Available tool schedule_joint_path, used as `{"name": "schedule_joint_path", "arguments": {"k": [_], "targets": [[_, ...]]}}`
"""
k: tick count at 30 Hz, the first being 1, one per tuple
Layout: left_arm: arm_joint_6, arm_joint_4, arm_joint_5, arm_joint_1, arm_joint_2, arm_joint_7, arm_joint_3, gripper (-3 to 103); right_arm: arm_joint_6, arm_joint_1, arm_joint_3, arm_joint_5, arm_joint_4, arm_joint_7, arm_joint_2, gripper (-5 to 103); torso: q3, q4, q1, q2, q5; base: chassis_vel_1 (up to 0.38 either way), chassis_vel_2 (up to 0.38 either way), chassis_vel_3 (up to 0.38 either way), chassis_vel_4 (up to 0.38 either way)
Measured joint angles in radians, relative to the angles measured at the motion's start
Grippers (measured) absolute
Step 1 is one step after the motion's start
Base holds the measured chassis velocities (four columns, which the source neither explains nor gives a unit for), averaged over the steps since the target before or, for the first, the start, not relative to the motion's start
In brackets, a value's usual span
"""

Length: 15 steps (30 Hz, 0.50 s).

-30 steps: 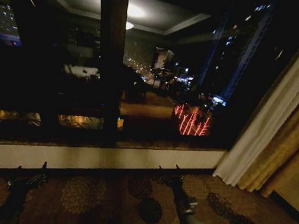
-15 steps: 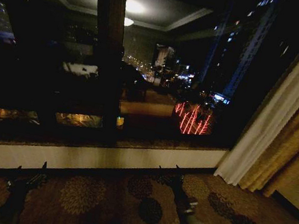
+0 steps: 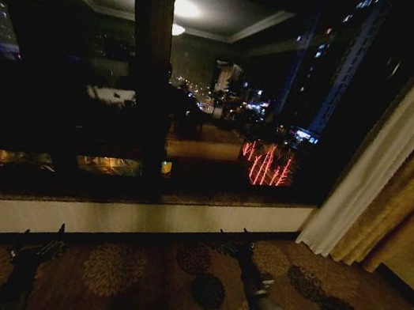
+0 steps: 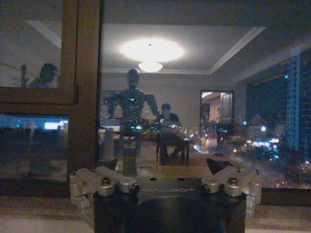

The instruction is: Open the curtains by pulling them apart, changing their state from closed to fully open.

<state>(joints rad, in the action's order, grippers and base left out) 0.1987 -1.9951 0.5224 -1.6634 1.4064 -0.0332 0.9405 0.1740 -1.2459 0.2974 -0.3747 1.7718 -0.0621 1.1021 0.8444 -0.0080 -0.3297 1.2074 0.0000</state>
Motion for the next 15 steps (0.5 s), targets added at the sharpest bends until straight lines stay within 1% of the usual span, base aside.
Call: {"name": "schedule_joint_path", "arguments": {"k": [4,8,15], "targets": [[0.0,0.0,0.0,0.0,0.0,0.0,0.0,100,0.0,0.0,0.0,0.0,0.0,0.0,0.0,100,0.0,0.0,0.0,0.0,-0.0001,0.047,-0.131,-0.041,0.115],[0.0,0.0,0.0,0.0,0.0,0.0,0.0,100,0.0,0.0,0.0,0.0,0.0,0.0,0.0,100,0.0,-0.0001,0.0,0.0,0.0001,0.101,-0.194,-0.107,0.195],[0.0,0.0,0.0,0.0,0.0,0.0,0.0,100,0.0,0.0,0.0,0.0,0.0,0.0,0.0,100,0.0,-0.0002,0.001,0.001,0.0,0.2,-0.228,-0.214,0.207]]}}
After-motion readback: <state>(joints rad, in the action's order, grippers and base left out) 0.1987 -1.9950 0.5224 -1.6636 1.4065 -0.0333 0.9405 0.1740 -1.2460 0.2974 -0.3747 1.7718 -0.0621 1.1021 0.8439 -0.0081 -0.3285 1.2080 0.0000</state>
